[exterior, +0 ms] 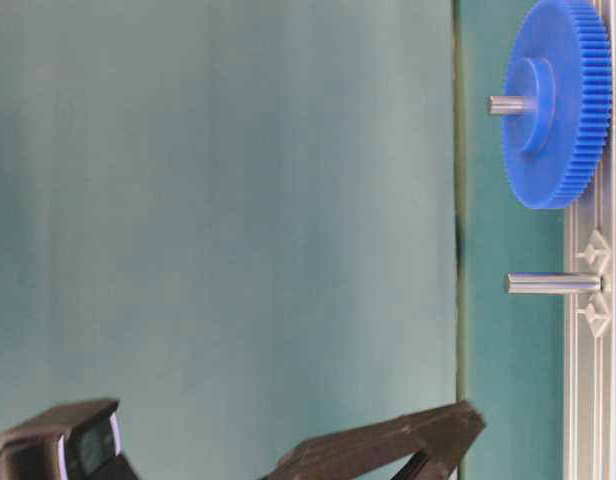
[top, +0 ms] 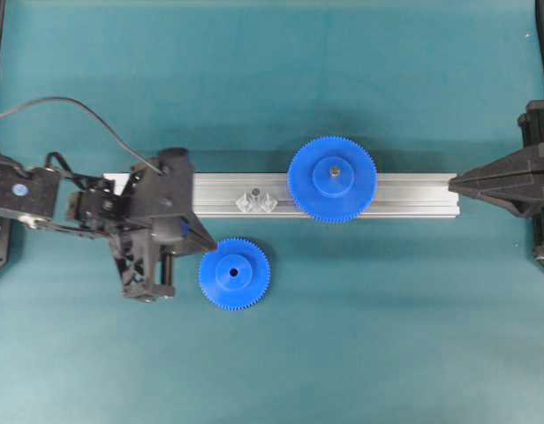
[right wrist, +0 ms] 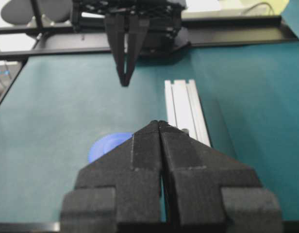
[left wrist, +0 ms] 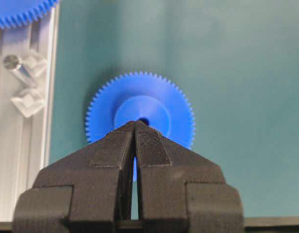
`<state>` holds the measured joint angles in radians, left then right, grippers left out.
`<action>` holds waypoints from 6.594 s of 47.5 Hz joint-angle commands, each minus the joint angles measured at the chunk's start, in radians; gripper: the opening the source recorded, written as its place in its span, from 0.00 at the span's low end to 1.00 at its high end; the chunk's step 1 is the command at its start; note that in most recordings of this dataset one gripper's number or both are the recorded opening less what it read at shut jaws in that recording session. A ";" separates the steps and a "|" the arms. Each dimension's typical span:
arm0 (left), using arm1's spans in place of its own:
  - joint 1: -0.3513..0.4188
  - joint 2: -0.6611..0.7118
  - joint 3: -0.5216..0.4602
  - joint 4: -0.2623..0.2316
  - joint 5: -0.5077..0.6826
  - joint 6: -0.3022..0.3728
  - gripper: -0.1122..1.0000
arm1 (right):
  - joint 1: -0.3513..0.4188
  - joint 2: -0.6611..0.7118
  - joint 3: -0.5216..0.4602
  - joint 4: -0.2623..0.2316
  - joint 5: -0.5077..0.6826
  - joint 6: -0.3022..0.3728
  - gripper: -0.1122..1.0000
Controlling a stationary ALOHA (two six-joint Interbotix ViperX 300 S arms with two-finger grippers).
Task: Find the location of the shaft and insert the small gear.
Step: 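Move the left gripper over the small blue gear on the table, then lower the left gripper and close it on the small gear's hub, then lift the small blue gear upright with the left gripper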
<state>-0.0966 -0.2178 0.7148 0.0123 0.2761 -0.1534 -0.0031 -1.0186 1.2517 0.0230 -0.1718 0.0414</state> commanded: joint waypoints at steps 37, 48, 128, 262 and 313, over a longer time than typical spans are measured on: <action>-0.015 0.192 -0.253 0.002 0.233 0.002 0.09 | 0.000 -0.008 0.009 0.003 -0.002 0.037 0.08; -0.017 0.249 -0.327 0.002 0.342 0.008 0.09 | -0.002 -0.011 0.011 0.005 0.014 0.041 0.08; -0.048 0.365 -0.428 0.002 0.482 0.098 0.09 | -0.002 -0.014 0.015 0.003 0.014 0.043 0.08; -0.031 0.497 -0.419 0.009 0.479 0.091 0.87 | -0.002 -0.040 0.028 0.003 0.014 0.044 0.08; -0.043 0.471 -0.482 0.008 0.479 0.098 0.67 | -0.002 -0.040 0.031 0.003 0.014 0.044 0.08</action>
<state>-0.1350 0.2884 0.2654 0.0199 0.7578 -0.0568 -0.0031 -1.0646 1.2916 0.0245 -0.1534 0.0767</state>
